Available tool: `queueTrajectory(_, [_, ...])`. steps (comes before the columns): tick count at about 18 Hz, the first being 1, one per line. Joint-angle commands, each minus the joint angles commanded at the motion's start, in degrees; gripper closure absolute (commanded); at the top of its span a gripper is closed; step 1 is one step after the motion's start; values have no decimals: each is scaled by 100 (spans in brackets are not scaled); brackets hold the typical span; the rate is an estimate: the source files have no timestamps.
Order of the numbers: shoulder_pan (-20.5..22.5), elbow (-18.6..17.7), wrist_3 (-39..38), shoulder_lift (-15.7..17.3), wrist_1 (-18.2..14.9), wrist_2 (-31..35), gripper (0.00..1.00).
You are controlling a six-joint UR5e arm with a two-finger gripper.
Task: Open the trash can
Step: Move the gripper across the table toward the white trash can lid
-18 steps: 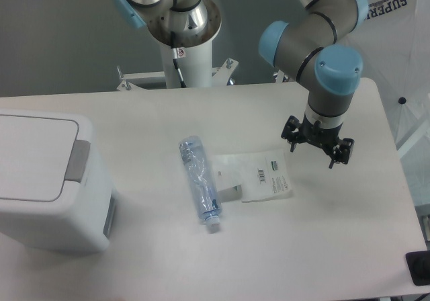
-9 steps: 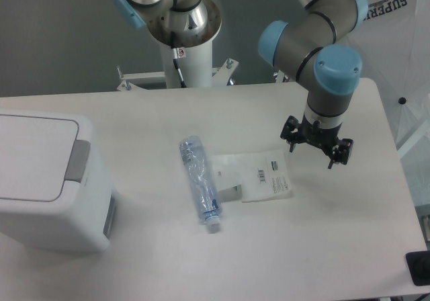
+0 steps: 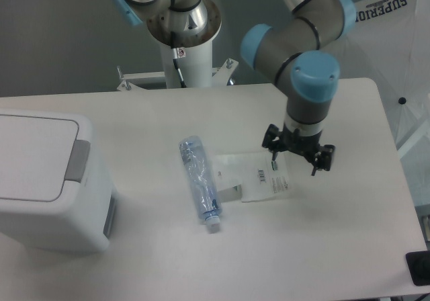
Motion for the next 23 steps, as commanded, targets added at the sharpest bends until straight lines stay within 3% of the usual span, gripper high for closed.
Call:
queueTrajectory(3, [-246, 123, -526, -44, -17, -26, 0])
queueTrajectory(7, [-642, 571, -1530, -44, -87, -350, 0])
queueTrajectory(10, [-914, 572, -1969, 35, -123, -588, 0])
queueTrajectory(17, [-1468, 738, -2840, 483, -184, -1072, 0])
queueTrajectory(23, [-1837, 1046, -3499, 650, -184, -1379, 0])
